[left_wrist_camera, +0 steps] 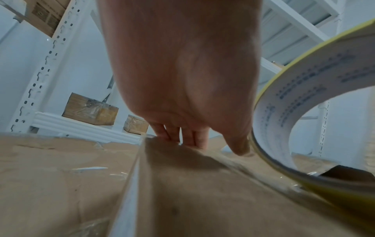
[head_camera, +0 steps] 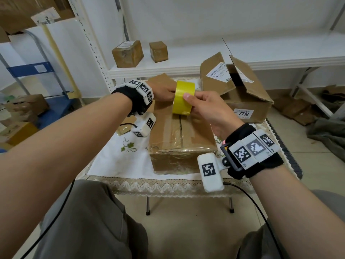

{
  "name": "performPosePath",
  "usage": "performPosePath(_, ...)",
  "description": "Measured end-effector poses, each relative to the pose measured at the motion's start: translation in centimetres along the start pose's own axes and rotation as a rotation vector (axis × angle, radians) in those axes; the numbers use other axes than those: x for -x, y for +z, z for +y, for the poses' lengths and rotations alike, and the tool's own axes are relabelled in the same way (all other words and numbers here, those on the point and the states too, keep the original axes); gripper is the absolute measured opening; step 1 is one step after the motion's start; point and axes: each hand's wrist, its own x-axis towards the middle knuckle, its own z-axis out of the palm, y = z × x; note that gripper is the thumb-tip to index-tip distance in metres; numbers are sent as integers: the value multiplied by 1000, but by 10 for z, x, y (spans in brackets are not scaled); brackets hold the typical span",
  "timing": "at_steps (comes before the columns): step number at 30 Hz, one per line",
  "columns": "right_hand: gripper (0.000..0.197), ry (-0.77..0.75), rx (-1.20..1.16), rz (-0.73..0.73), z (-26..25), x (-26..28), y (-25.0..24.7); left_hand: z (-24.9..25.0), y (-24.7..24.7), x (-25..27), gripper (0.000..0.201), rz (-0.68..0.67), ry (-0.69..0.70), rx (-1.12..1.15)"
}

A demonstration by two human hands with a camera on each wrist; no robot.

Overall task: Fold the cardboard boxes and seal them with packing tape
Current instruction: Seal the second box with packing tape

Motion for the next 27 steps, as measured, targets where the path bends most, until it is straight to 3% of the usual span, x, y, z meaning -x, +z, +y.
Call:
performPosePath(4, 24, -19, 64, 0, -6, 4, 0, 6, 3, 1, 43, -58, 30, -18)
performPosePath(7, 31, -15, 103, -20, -10, 7, 0, 3, 6, -2, 10, -85, -20, -52)
performPosePath(12, 38, 23, 122, -30, -16, 13, -3, -1, 1, 2, 47, -80, 14, -59)
performPosePath(17, 37, 65, 48, -17, -18, 20, 0, 8, 2, 5, 22, -162, 125, -40)
performPosePath(19, 36, 84, 20, -14, -19, 23, 1, 11, 2, 3, 40, -161, 102, -25)
performPosePath(22, 35, 117, -1, -31, -21, 27, 1, 12, 0, 3, 87, -170, 87, -58)
performPosePath(27, 35, 168, -75, -35, -20, 31, -5, 11, 3, 5, 61, -109, 80, -69)
